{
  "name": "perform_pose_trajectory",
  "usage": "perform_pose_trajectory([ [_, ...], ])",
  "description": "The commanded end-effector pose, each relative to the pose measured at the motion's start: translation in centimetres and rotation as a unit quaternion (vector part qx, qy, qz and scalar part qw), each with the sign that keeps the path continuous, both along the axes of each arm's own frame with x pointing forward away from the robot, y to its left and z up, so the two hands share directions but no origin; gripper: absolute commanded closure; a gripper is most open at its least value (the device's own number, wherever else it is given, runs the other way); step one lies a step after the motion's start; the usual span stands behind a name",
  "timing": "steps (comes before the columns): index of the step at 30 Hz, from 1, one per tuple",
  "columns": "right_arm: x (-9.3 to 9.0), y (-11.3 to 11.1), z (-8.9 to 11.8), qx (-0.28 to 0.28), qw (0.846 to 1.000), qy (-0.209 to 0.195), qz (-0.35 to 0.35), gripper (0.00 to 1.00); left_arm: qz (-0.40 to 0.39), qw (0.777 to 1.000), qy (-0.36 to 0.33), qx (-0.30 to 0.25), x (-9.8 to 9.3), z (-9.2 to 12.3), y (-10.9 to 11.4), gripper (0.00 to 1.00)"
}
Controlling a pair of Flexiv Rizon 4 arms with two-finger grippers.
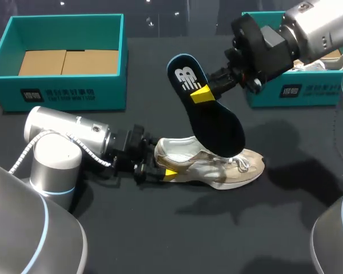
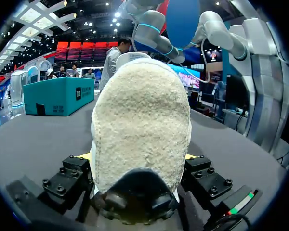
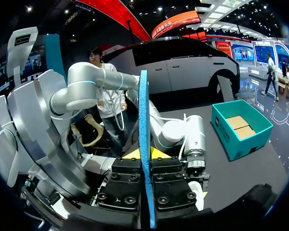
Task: Take the shoe out of the shoebox, open the shoe tongue, remove and reinsert the insole, then place the shoe into the shoebox
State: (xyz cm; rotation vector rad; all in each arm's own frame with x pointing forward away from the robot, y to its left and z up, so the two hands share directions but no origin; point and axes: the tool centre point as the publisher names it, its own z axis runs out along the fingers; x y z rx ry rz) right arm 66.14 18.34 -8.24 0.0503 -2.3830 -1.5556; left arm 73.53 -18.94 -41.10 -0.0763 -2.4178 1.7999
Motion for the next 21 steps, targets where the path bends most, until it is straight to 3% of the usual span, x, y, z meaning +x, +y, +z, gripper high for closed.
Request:
perform_pose_trajectory([
  [1, -0.5, -0.2, -0.2, 0.003, 1.0, -0.004, -0.012, 1.0, 0.0, 1.0, 0.0, 0.0, 0.0, -0.2, -0.1, 1.0],
  [5, -0.5, -0.2, -0.2, 0.003, 1.0, -0.004, -0.012, 1.0, 0.0, 1.0, 0.0, 0.0, 0.0, -0.2, -0.1, 1.0],
  [13, -5.9, -2.1, -0.7, 0.089, 0.993, 0.016, -0.078, 1.0, 0.0, 1.0, 0.0, 0.0, 0.0, -0.2, -0.1, 1.0],
  [15, -6.8, -2.8, -0.8, 0.102, 0.989, 0.036, -0.099, 1.0, 0.0, 1.0, 0.0, 0.0, 0.0, -0.2, -0.1, 1.0],
  [21, -6.8, -2.8, -0.8, 0.102, 0.989, 0.036, -0.099, 1.0, 0.0, 1.0, 0.0, 0.0, 0.0, -0.2, -0.1, 1.0],
])
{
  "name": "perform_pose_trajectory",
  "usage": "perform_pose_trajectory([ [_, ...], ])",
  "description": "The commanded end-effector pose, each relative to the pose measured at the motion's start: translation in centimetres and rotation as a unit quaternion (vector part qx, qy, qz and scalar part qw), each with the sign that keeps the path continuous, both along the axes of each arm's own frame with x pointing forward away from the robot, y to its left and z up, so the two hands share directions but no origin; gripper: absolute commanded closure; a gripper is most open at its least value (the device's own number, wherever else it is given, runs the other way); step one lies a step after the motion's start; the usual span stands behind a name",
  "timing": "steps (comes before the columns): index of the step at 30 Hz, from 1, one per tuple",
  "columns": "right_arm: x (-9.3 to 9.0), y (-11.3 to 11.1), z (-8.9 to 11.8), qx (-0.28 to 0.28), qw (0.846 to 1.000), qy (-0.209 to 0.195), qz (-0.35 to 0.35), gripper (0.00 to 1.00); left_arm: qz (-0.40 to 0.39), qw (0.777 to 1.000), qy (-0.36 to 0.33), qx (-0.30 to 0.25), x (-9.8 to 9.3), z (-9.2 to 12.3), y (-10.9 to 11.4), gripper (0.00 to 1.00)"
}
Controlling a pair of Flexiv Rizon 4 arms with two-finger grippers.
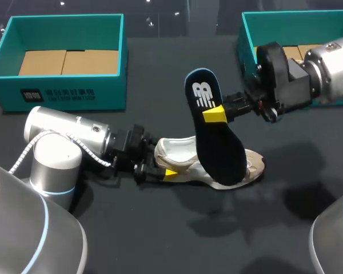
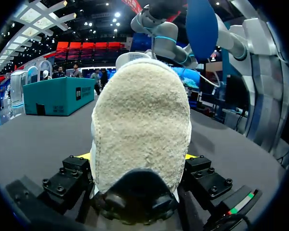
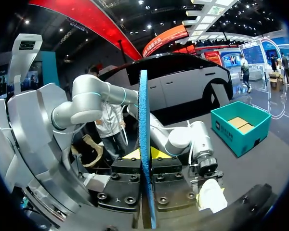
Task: Take the shoe out of the shoebox, open the shoe tongue, remove and reinsert the insole, then place the shoe into the shoebox
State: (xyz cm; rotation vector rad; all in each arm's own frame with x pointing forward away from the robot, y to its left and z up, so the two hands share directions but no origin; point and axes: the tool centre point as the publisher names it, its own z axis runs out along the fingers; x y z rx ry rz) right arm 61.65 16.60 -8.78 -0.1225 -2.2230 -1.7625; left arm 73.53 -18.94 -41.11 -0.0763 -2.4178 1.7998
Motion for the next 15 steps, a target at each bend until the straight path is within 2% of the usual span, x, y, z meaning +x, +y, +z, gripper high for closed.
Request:
perform_pose_trajectory([
  [1, -2.3, -1.0, -0.3, 0.019, 0.999, -0.006, -0.043, 1.0, 0.0, 1.0, 0.0, 0.0, 0.0, -0.2, -0.1, 1.0],
  [8, -2.5, -1.4, -0.4, 0.025, 0.999, -0.003, -0.047, 1.0, 0.0, 1.0, 0.0, 0.0, 0.0, -0.2, -0.1, 1.0],
  [15, -4.1, -3.0, -0.1, 0.036, 0.996, 0.034, -0.074, 1.0, 0.0, 1.0, 0.0, 0.0, 0.0, -0.2, -0.1, 1.0],
])
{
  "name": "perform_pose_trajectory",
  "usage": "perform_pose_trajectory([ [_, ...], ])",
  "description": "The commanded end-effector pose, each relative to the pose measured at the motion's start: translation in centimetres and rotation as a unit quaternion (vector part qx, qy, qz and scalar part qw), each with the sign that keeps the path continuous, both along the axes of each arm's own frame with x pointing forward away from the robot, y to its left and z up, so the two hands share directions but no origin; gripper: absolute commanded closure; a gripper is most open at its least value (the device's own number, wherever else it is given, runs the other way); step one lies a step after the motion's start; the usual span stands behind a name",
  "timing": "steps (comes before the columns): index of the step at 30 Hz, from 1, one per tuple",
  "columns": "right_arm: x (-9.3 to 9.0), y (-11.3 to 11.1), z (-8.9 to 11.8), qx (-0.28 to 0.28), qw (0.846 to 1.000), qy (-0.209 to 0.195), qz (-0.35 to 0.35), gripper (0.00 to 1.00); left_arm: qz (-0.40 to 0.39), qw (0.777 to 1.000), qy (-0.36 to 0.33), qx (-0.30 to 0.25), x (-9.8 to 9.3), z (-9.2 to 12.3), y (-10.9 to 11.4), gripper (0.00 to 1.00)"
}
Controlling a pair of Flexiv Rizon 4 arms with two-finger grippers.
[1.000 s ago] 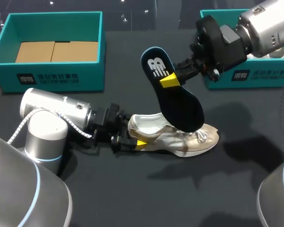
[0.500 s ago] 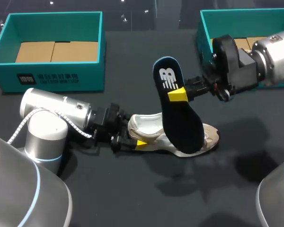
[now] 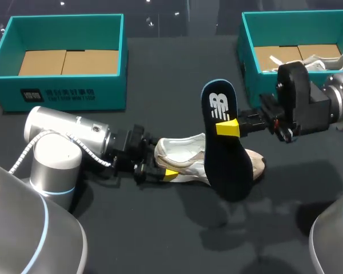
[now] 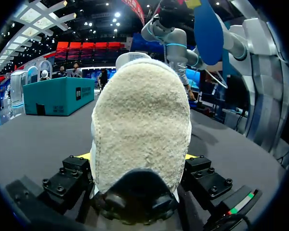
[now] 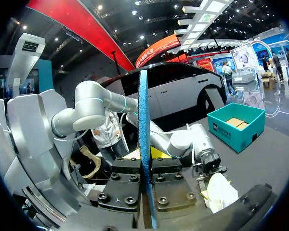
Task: Take the shoe out of the shoebox, open the shoe tongue, remove and reinsert the insole, then place the shoe into the shoebox
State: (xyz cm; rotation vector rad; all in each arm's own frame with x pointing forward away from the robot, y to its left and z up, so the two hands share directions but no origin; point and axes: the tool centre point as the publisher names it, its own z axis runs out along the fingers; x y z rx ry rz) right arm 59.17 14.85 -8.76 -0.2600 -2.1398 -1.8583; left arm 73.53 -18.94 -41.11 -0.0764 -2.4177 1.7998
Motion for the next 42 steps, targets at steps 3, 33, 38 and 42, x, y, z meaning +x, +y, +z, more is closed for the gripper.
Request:
perform_pose_trajectory([
  [3, -2.0, -1.7, 0.2, -0.002, 0.999, 0.016, -0.033, 1.0, 0.0, 1.0, 0.0, 0.0, 0.0, -0.2, -0.1, 1.0],
  [33, -3.8, -2.3, 1.6, -0.008, 0.998, 0.034, -0.05, 1.0, 0.0, 1.0, 0.0, 0.0, 0.0, -0.2, -0.1, 1.0],
  [38, -3.8, -2.3, 1.6, -0.008, 0.998, 0.034, -0.05, 1.0, 0.0, 1.0, 0.0, 0.0, 0.0, -0.2, -0.1, 1.0],
  [42, -3.8, -2.3, 1.6, -0.008, 0.998, 0.034, -0.05, 1.0, 0.0, 1.0, 0.0, 0.0, 0.0, -0.2, -0.1, 1.0],
])
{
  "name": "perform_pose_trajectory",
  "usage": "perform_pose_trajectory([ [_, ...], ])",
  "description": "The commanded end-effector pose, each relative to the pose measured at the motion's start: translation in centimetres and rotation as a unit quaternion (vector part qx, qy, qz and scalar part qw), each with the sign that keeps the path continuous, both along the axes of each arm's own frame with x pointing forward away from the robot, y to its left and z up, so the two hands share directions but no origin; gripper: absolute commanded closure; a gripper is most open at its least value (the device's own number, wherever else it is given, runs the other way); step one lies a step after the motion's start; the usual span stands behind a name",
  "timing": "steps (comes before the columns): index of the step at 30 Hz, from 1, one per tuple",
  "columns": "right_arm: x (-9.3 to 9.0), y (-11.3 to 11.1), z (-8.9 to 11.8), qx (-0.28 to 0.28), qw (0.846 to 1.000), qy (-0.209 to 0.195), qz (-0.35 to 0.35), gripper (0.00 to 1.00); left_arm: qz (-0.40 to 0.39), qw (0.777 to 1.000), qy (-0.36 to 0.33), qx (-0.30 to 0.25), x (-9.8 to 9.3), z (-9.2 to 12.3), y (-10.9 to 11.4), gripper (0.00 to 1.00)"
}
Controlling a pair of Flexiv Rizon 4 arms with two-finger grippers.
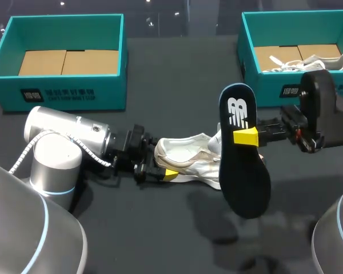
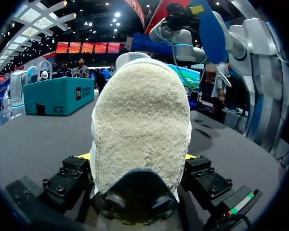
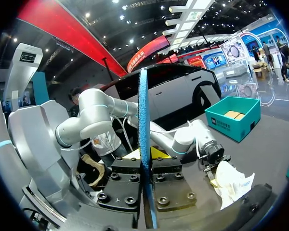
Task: Take the shoe out of the shoebox, open the shoe tongue, remove and reinsert the insole, then place the shoe into the shoebox
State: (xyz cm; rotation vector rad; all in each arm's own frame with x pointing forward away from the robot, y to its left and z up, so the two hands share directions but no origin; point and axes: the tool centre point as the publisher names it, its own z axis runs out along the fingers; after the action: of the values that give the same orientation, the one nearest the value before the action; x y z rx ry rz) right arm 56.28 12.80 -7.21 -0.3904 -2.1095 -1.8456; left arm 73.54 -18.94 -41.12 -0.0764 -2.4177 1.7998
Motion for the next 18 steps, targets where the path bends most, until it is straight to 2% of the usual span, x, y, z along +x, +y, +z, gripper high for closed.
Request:
perform_pose_trajectory([
  [1, -0.9, -0.2, 0.1, -0.006, 1.0, -0.003, -0.02, 1.0, 0.0, 1.0, 0.0, 0.0, 0.0, -0.2, -0.1, 1.0],
  [5, -0.9, -0.2, 0.1, -0.006, 1.0, -0.003, -0.02, 1.0, 0.007, 1.0, 0.001, 0.004, 0.1, -0.2, -0.1, 1.0],
  [7, -0.9, -0.2, 0.1, -0.006, 1.0, -0.003, -0.02, 1.0, 0.006, 1.0, 0.004, 0.011, 0.1, -0.2, 0.2, 0.52],
  [8, -0.9, -0.2, 0.1, -0.006, 1.0, -0.003, -0.02, 1.0, 0.007, 1.0, 0.002, 0.014, 0.1, -0.2, 0.3, 0.03],
  [9, -0.9, -0.2, 0.1, -0.006, 1.0, -0.003, -0.02, 1.0, 0.007, 1.0, 0.0, 0.023, 0.2, 0.0, 0.8, 0.0],
  [14, -0.9, -0.2, 0.1, -0.006, 1.0, -0.003, -0.02, 1.0, 0.003, 0.999, -0.004, 0.044, 0.6, 0.7, 1.7, 0.0],
  [18, -0.9, -0.2, 0.1, -0.006, 1.0, -0.003, -0.02, 1.0, -0.01, 0.997, -0.004, 0.081, 0.8, 1.4, 2.5, 0.0],
])
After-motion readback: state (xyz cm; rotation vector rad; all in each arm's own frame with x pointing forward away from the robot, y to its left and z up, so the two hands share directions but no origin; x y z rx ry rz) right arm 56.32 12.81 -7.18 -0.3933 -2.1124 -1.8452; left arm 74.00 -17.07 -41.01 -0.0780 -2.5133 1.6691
